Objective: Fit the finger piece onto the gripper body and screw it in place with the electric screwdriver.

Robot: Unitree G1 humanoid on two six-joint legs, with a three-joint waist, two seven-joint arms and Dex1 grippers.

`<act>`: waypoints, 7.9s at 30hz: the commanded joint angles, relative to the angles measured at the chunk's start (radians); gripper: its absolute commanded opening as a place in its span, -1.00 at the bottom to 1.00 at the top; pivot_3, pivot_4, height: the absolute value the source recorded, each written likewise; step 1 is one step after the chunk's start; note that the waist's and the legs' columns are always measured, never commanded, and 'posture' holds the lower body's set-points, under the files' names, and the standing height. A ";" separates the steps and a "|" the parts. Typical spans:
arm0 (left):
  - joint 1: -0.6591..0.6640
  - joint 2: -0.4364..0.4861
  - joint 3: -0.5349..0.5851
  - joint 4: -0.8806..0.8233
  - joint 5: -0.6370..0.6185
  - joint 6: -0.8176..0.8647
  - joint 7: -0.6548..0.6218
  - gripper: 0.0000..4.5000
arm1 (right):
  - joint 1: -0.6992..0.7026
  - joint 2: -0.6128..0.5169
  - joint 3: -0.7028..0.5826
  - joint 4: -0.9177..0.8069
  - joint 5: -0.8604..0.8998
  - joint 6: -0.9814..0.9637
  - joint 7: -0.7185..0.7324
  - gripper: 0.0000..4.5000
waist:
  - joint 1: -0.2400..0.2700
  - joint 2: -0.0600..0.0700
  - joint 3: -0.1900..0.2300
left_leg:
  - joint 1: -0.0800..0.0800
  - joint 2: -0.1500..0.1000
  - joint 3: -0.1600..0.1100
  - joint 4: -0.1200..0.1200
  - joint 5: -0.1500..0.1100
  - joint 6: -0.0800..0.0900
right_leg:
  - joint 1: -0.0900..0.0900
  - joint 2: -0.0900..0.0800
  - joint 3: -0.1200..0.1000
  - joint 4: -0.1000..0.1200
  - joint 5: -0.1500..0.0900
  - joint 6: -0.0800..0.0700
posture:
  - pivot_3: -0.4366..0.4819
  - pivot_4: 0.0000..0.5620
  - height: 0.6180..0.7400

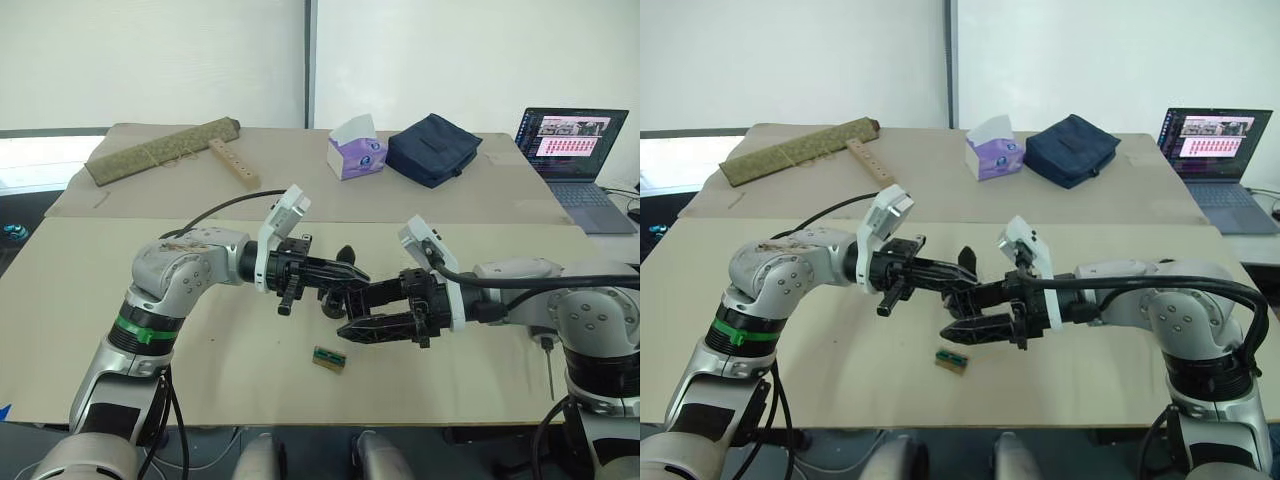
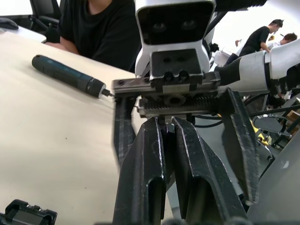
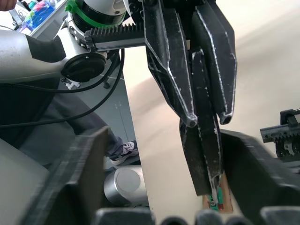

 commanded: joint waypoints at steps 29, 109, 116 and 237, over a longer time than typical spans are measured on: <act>0.274 0.188 0.170 0.047 0.329 -0.512 -0.054 1.00 | 0.210 0.001 -0.107 0.031 -0.270 -0.503 0.237 -0.84 | 0.010 0.000 0.001 | 0.001 0.000 0.001 0.001 0.000 0.000 | 0.001 0.000 0.000 0.000 0.000 0.000 | -0.05 -0.47 1.00; 0.029 -0.306 -0.055 0.905 0.799 -1.095 -0.065 0.01 | 0.172 0.203 0.167 0.319 -0.813 -0.989 0.362 -0.84 | 0.022 0.000 0.001 | 0.001 -0.001 0.001 0.004 0.000 0.000 | 0.002 0.000 0.000 0.003 0.001 0.001 | -0.05 -0.47 1.00; 0.035 -0.303 -0.055 0.891 0.803 -1.079 -0.068 0.01 | 0.186 0.202 0.171 0.310 -0.805 -0.932 0.347 -0.84 | 0.022 0.000 0.001 | 0.001 -0.001 0.001 0.004 0.000 0.000 | 0.003 0.000 0.000 0.003 0.001 0.001 | -0.05 -0.47 1.00; 0.114 -0.284 -0.060 0.827 0.813 -1.013 -0.021 0.01 | 0.160 0.256 0.233 0.388 -0.824 -1.014 0.456 -0.37 | 0.000 0.002 -0.029 | 0.014 0.001 0.002 -0.002 -0.001 0.001 | 0.013 0.001 0.000 0.001 -0.002 -0.001 | -0.05 -0.47 1.00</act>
